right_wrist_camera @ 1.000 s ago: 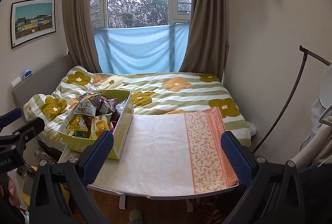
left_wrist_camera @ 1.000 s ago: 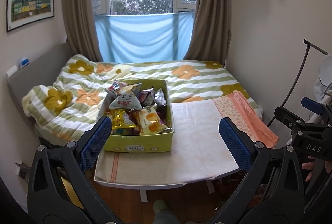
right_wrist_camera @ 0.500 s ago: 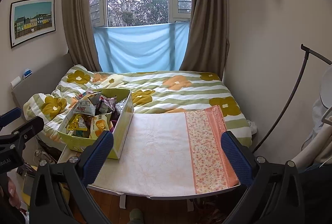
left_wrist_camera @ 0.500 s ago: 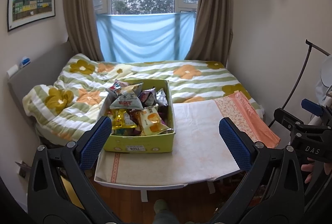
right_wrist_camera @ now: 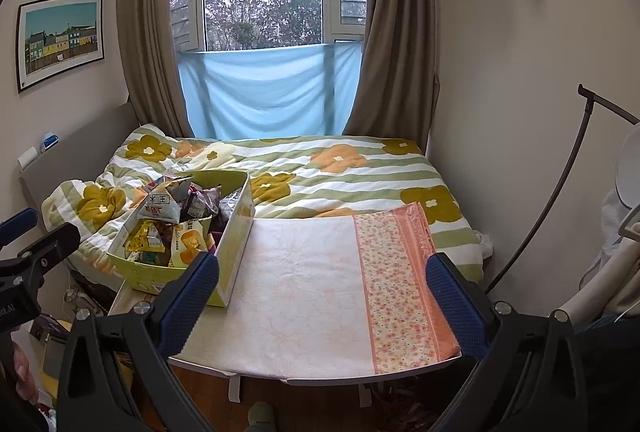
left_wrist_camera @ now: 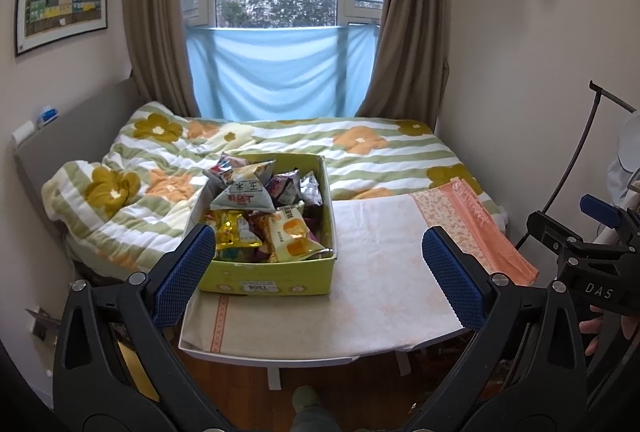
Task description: Organize snacks
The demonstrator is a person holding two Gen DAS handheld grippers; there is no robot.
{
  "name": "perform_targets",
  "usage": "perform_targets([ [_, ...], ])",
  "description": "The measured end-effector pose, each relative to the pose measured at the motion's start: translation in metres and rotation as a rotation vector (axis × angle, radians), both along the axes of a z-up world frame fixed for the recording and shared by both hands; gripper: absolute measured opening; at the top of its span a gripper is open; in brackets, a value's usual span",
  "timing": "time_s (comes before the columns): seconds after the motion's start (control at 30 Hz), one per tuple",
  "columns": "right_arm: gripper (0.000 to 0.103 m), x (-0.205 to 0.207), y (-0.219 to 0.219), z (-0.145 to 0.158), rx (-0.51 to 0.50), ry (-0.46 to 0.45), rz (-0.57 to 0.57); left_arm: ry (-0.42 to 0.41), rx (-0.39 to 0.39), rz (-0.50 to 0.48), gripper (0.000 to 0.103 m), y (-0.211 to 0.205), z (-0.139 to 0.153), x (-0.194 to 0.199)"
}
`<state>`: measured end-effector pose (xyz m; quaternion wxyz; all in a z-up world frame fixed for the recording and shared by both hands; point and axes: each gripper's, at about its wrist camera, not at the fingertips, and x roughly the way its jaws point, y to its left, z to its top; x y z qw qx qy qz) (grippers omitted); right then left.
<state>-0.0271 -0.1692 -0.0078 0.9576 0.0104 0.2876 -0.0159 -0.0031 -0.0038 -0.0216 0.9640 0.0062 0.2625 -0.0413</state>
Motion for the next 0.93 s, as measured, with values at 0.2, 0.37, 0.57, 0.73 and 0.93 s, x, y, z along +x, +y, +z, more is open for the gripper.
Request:
perform_targets([
  [0.2,0.103,0.000,0.000,0.000,0.000,0.000,0.000,-0.001,0.002,0.001,0.103,0.001,0.000,0.000],
  [0.37,0.103,0.000,0.000,0.000,0.002,0.001,0.000,-0.009,0.019,0.013,0.103,-0.001,-0.001,0.000],
  [0.57,0.103,0.001,0.003,-0.002,0.000,0.006,0.003,-0.042,0.034,0.026,0.103,-0.002,0.002,-0.005],
  [0.73,0.103,0.002,0.006,-0.003,-0.005,0.009,0.008,-0.070,0.068,0.066,0.103,-0.002,0.004,-0.009],
  [0.93,0.103,0.004,0.010,-0.007,-0.005,0.020,0.023,-0.058,0.068,0.071,0.103,0.001,0.000,-0.010],
])
